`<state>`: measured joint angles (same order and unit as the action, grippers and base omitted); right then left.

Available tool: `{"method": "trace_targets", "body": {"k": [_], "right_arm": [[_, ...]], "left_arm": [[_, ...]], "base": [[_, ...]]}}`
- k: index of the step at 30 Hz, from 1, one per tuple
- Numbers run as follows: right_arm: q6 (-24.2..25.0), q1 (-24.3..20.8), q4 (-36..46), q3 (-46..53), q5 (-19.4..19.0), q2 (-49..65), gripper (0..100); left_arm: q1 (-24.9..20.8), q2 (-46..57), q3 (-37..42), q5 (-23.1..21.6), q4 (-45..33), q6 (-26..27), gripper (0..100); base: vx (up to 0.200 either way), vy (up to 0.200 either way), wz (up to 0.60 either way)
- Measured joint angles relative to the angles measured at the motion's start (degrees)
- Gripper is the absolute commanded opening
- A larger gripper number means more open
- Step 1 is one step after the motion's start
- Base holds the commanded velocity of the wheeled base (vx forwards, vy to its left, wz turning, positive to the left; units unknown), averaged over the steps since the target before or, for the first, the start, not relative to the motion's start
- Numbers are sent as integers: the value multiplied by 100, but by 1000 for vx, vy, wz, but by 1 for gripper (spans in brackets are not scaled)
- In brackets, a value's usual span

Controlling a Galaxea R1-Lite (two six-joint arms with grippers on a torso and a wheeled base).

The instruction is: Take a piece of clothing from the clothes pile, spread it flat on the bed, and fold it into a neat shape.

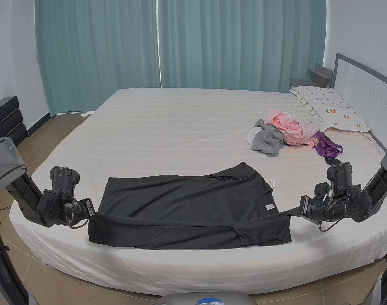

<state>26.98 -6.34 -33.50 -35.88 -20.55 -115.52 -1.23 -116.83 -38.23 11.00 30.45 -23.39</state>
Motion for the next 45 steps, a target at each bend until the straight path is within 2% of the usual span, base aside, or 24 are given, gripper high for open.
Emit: {"method": "trace_targets", "body": {"k": [12, 21, 36, 45], "right_arm": [[143, -29, 2, 466, -40, 610, 0], [146, -27, -44, 831, -60, 973, 0], [91, -73, -52, 1190, -71, 1172, 0], [132, -82, -49, 846, -55, 887, 0]], "left_arm": [[74, 652, 249, -5, -612, 11, 0], [148, 940, 689, 0, -649, 49, 0], [194, 1265, 995, -5, -594, 52, 0], [189, 862, 581, -38, -568, -6, 0]], "base": [[0, 0, 0], [0, 0, 0], [0, 0, 0], [0, 0, 0]]}}
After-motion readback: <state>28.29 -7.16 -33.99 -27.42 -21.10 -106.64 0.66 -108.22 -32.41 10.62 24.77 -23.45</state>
